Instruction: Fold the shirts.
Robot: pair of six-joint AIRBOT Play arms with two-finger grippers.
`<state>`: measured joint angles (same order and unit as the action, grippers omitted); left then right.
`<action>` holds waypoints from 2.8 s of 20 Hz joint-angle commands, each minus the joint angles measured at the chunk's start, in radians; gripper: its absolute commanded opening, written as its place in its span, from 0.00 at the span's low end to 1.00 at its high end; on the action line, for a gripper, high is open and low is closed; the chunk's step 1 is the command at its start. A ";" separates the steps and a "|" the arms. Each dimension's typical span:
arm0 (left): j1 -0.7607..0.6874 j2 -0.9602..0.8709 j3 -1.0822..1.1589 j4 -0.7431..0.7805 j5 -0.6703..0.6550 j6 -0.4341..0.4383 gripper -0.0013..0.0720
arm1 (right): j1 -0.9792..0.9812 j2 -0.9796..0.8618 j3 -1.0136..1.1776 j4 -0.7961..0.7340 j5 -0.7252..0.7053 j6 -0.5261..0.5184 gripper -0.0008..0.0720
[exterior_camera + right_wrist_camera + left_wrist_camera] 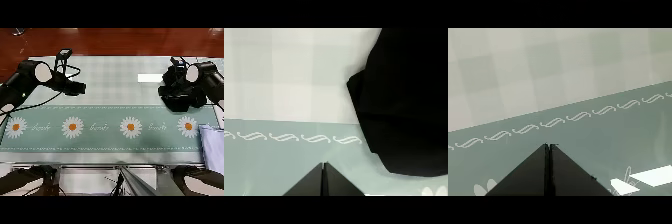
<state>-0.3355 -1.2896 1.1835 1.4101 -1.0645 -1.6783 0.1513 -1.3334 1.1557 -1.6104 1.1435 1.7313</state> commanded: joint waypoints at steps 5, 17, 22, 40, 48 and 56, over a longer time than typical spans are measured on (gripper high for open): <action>0.000 0.000 0.000 0.000 0.000 0.000 0.05 | 0.000 -0.001 0.000 0.000 0.000 0.000 0.04; 0.000 0.000 0.000 0.000 0.028 0.000 0.05 | 0.000 -0.001 0.000 -0.002 -0.079 -0.001 0.04; 0.001 -0.003 0.000 0.001 0.154 0.000 0.05 | 0.000 -0.002 0.000 -0.156 -0.309 0.007 0.13; 0.100 -0.055 0.000 0.140 0.044 0.074 0.98 | -0.457 -0.327 0.063 0.193 -0.410 -0.143 0.03; 0.194 0.140 -0.064 0.106 -0.202 0.122 0.98 | -0.400 -0.057 0.515 0.282 -0.301 -0.215 0.04; 0.163 0.623 -0.512 -0.187 0.069 0.121 0.98 | -0.236 0.201 0.760 0.285 -0.336 -0.239 0.03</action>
<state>-0.1680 -0.8009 0.7971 1.3300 -1.0931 -1.5570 -0.1463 -1.2053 1.8236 -1.3308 0.8291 1.5032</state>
